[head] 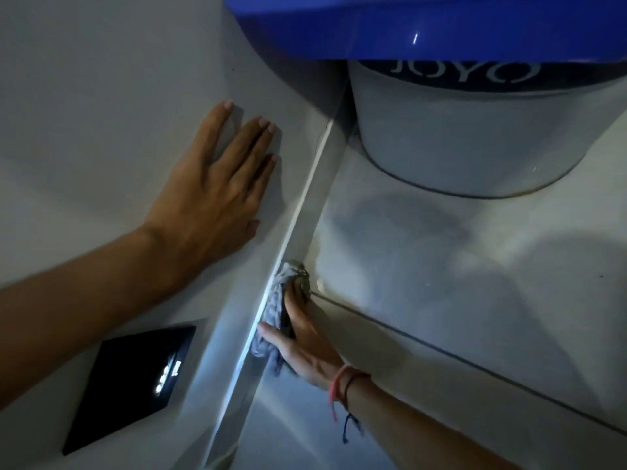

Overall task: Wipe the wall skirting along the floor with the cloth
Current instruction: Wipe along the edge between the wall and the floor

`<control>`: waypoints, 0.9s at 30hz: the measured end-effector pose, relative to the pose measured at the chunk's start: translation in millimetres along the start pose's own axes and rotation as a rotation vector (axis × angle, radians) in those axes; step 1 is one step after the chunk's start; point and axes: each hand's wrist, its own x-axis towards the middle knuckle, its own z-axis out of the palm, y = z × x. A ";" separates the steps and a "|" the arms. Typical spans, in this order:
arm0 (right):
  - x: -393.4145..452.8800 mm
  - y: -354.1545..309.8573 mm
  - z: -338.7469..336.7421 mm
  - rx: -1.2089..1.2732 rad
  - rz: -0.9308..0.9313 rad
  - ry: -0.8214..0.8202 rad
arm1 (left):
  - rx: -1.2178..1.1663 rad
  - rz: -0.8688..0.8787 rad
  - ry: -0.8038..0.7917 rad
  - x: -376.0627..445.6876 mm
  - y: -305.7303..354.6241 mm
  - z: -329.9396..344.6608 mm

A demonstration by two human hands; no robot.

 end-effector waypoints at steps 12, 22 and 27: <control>117.3 -84.9 -92.4 -0.016 -0.071 0.318 | 0.018 -0.007 0.076 -6.1 1.9 1.6; 58.3 -43.0 -47.5 -0.156 -0.019 0.142 | -0.389 -0.346 0.317 -82.8 33.4 14.5; 66.3 -56.4 -55.7 -0.128 -0.021 0.170 | -0.482 -0.577 0.370 -164.6 72.4 18.0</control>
